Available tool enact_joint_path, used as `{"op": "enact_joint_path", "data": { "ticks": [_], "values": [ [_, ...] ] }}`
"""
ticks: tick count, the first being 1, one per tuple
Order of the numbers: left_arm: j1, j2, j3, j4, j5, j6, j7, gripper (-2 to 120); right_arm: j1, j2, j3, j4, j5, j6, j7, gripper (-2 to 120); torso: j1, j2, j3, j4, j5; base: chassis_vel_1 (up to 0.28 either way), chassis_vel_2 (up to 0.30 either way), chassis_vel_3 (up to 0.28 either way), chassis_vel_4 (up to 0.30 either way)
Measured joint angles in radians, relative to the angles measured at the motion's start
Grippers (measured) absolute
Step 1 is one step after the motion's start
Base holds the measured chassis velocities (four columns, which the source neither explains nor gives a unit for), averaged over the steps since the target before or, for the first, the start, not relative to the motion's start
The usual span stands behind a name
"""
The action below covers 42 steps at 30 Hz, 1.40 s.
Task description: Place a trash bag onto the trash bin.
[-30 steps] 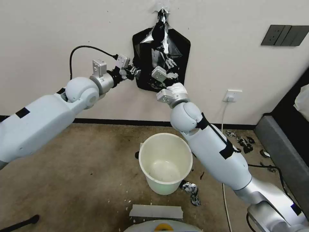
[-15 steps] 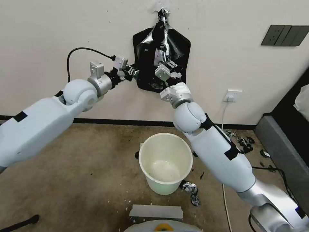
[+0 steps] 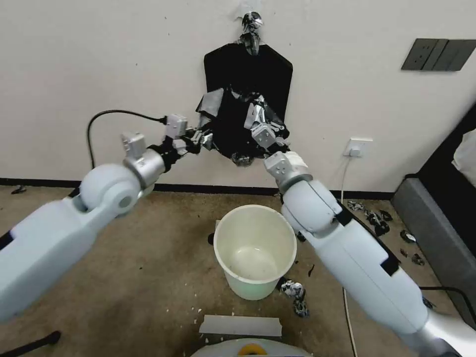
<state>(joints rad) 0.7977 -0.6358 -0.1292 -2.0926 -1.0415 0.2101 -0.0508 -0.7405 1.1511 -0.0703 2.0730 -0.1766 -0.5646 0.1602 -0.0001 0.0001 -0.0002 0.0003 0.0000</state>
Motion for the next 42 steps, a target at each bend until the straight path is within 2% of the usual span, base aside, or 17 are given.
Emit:
{"op": "enact_joint_path", "data": {
  "ticks": [1, 3, 5, 7, 10, 15, 18, 22, 29, 39, 42],
  "values": [
    [0.042, -0.017, -0.042, -0.041, -0.015, 0.000, -0.019, 0, -0.024, -0.011, 0.022, 0.045, 0.011, 0.001, -0.002, 0, 0.000, 0.000, 0.000, -0.0002, 0.0000, 0.000, 0.000, 0.000, 0.000],
    [0.063, -0.028, -0.066, -0.065, -0.028, 0.000, -0.030, 0, -0.039, -0.017, 0.034, 0.071, 0.019, 0.002, -0.003, 0, 0.000, 0.000, 0.000, -0.0005, 0.0000, 0.000, 0.000, 0.000, 0.000],
    [0.121, -0.056, -0.132, -0.135, -0.085, 0.003, -0.068, 0, -0.076, -0.038, 0.059, 0.136, 0.045, 0.003, -0.005, 0, 0.000, 0.000, 0.000, -0.0005, 0.0003, 0.000, 0.000, 0.000, 0.000],
    [0.139, -0.063, -0.154, -0.155, -0.104, 0.006, -0.080, 0, -0.088, -0.046, 0.067, 0.155, 0.054, 0.004, -0.007, 0, 0.000, 0.000, 0.000, -0.0005, 0.0002, 0.000, 0.000, 0.000, 0.000],
    [0.226, -0.087, -0.249, -0.240, -0.205, 0.037, -0.142, 0, -0.144, -0.085, 0.115, 0.222, 0.076, 0.005, -0.023, 0, 0.000, 0.000, 0.000, -0.0003, 0.0002, 0.000, 0.000, 0.000, 0.000],
    [0.300, -0.117, -0.310, -0.289, -0.266, 0.060, -0.176, 0, -0.208, -0.118, 0.165, 0.267, 0.079, 0.007, -0.043, 0, 0.000, 0.000, 0.000, -0.0003, 0.0002, 0.000, 0.000, 0.000, 0.000],
    [0.367, -0.157, -0.361, -0.326, -0.372, 0.109, -0.231, 0, -0.283, -0.152, 0.213, 0.310, 0.077, 0.008, -0.069, 0, 0.000, 0.000, 0.000, -0.0003, 0.0001, 0.000, 0.000, 0.000, 0.000],
    [0.448, -0.190, -0.384, -0.352, -0.380, 0.140, -0.256, 0, -0.368, -0.176, 0.250, 0.331, 0.076, 0.022, -0.080, 0, 0.000, 0.000, 0.000, -0.0005, 0.0001, 0.000, 0.000, 0.000, 0.000],
    [0.514, -0.223, -0.400, -0.386, -0.359, 0.165, -0.281, 0, -0.409, -0.187, 0.255, 0.348, 0.072, 0.025, -0.080, 0, 0.000, 0.000, 0.000, -0.0003, 0.0001, 0.000, 0.000, 0.000, 0.000],
    [0.601, -0.242, -0.480, -0.412, -0.378, 0.193, -0.275, 0, -0.459, -0.191, 0.247, 0.383, 0.079, 0.003, -0.084, 0, 0.000, 0.000, 0.000, -0.0003, 0.0000, 0.000, 0.000, 0.000, 0.000],
    [0.630, -0.248, -0.489, -0.412, -0.351, 0.205, -0.263, 0, -0.485, -0.181, 0.238, 0.383, 0.078, 0.001, -0.083, 0, 0.000, 0.000, 0.000, -0.0003, 0.0000, 0.000, 0.000, 0.000, 0.000]
  ]
}}
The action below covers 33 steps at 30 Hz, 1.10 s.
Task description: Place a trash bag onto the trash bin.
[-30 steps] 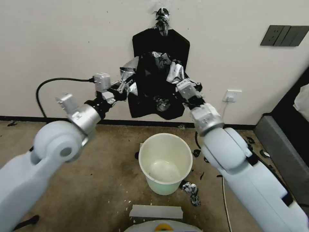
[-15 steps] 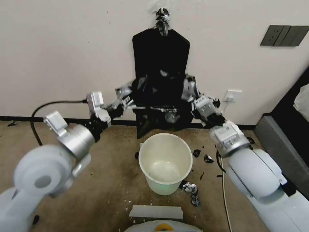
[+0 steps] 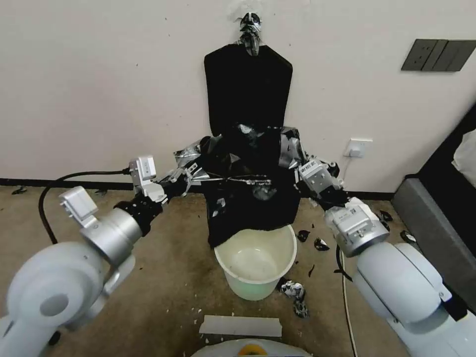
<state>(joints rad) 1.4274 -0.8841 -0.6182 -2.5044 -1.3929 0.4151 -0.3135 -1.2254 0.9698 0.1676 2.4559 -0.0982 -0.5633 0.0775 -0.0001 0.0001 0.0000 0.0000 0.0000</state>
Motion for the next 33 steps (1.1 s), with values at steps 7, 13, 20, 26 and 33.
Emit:
{"op": "enact_joint_path", "data": {
  "ticks": [7, 13, 20, 26, 33],
  "values": [
    [0.061, -0.023, 0.006, 0.002, 0.090, 0.029, 0.024, 0, -0.058, 0.033, -0.029, -0.025, -0.037, 0.009, 0.004, 0, 0.000, 0.000, 0.000, 0.0001, 0.0001, 0.000, 0.000, 0.000, 0.000],
    [0.132, -0.087, 0.090, 0.021, 0.265, 0.028, 0.077, 0, -0.120, 0.045, -0.027, -0.060, -0.061, 0.043, 0.017, 0, 0.000, 0.000, 0.000, 0.0000, 0.0002, 0.000, 0.000, 0.000, 0.000],
    [0.161, -0.174, 0.168, 0.123, 0.449, 0.014, 0.109, 0, -0.180, 0.052, -0.033, -0.123, 0.045, 0.049, 0.074, 0, 0.000, 0.000, 0.000, 0.0000, 0.0000, 0.000, 0.000, 0.000, 0.000],
    [0.186, -0.234, 0.214, 0.175, 0.554, 0.000, 0.133, 0, -0.219, 0.062, -0.029, -0.148, 0.061, 0.057, 0.089, 0, 0.000, 0.000, 0.000, 0.0000, 0.0002, 0.000, 0.000, 0.000, 0.000],
    [0.247, -0.282, 0.253, 0.200, 0.633, -0.005, 0.152, 0, -0.287, 0.060, -0.029, -0.160, 0.079, 0.059, 0.106, 0, 0.000, 0.000, 0.000, 0.0000, 0.0002, 0.000, 0.000, 0.000, 0.000]
  ]
}}
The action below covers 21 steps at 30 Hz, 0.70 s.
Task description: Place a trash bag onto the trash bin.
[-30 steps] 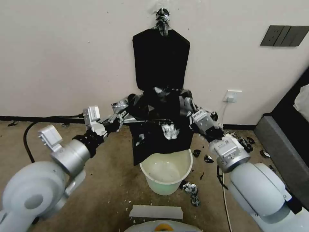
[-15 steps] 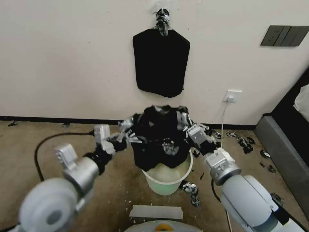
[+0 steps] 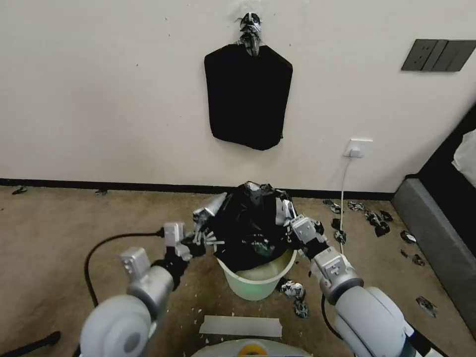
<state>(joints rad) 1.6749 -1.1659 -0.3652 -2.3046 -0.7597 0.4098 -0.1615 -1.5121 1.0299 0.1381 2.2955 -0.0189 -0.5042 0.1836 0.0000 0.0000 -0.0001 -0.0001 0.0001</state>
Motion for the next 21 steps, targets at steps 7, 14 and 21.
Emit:
{"op": "enact_joint_path", "data": {
  "ticks": [7, 14, 21],
  "values": [
    [0.098, -0.046, 0.011, 0.016, 0.087, -0.015, 0.028, 0, -0.059, -0.003, -0.005, -0.012, 0.001, 0.002, 0.015, 0, 0.000, 0.000, 0.000, 0.0000, 0.0001, 0.000, 0.000, 0.000, 0.000],
    [0.161, -0.051, -0.011, 0.018, 0.124, -0.027, 0.039, 0, -0.115, -0.028, 0.008, -0.012, -0.001, 0.002, 0.024, 0, 0.000, 0.000, 0.000, 0.0000, 0.0000, 0.000, 0.000, 0.000, 0.000],
    [0.201, -0.052, -0.017, 0.005, 0.147, -0.031, 0.047, 0, -0.152, -0.040, 0.016, -0.007, -0.005, 0.002, 0.025, 0, 0.000, 0.000, 0.000, 0.0000, 0.0000, 0.000, 0.000, 0.000, 0.000]
  ]
}}
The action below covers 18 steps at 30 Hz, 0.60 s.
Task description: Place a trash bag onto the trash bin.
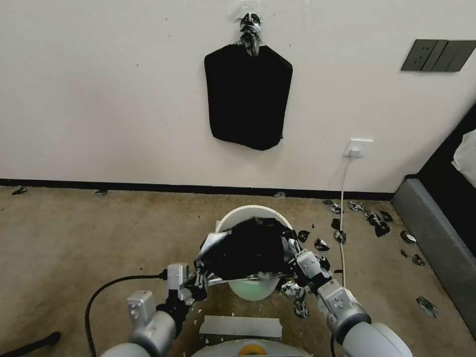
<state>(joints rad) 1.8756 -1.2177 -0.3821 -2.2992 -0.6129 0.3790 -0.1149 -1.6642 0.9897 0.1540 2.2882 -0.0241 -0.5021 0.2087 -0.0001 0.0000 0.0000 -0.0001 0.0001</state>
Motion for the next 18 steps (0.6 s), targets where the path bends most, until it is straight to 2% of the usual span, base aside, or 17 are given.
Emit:
{"op": "enact_joint_path", "data": {
  "ticks": [12, 18],
  "values": [
    [-0.005, -0.038, 0.031, 0.079, 0.054, -0.013, 0.014, 0, -0.017, 0.011, -0.005, -0.059, -0.023, 0.018, 0.004, 0, 0.000, 0.000, 0.000, 0.0000, -0.0001, 0.000, 0.000, 0.000, 0.000],
    [-0.039, -0.055, 0.031, 0.154, 0.058, -0.032, 0.024, 0, -0.006, 0.027, -0.005, -0.113, -0.040, 0.042, 0.006, 0, 0.000, 0.000, 0.000, 0.0000, -0.0002, 0.000, 0.000, 0.000, 0.000]
  ]
}}
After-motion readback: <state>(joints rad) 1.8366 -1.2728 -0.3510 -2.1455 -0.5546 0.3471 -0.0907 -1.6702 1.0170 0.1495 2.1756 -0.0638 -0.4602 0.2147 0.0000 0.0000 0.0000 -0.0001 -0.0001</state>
